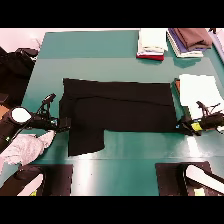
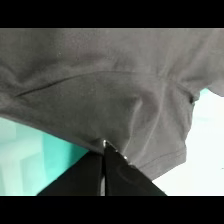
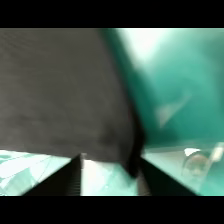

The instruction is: Fold the shirts.

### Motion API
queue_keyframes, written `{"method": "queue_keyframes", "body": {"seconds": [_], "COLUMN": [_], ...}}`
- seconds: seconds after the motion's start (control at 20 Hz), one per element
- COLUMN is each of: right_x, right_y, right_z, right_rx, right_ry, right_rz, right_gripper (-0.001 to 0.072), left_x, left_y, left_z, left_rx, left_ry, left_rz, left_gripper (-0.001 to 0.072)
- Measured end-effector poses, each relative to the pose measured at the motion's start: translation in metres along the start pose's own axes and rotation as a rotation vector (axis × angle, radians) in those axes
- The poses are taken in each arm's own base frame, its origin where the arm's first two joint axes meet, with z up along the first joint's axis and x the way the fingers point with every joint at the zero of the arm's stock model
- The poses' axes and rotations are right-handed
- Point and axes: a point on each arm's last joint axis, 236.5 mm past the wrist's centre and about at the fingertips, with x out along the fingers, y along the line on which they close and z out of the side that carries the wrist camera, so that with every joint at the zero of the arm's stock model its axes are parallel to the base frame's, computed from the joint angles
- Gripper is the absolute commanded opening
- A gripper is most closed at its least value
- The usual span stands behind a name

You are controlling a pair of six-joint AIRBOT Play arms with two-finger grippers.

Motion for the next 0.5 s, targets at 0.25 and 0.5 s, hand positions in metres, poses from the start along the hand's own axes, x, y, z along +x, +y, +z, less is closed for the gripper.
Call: {"method": "queue_keyframes", "body": {"seconds": [0.25,0.5], "right_x": [0.006,-0.031], "right_y": [0.021,0.038], "right_z": [0.019,0.010], "right_rx": [-0.126,-0.266], "right_ry": [-0.028,-0.083], "right_rz": [-0.042,-0.103], "right_gripper": [0.0015,0.0015], "left_x": [-0.004,-0.024], "left_y": [0.006,-0.001], "left_z": [-0.007,-0.023], "left_rx": [0.028,0.090], "left_ry": [0.038,0.055], "left_rz": [0.035,0.049], "left_gripper": [0.0021,0.0021]}}
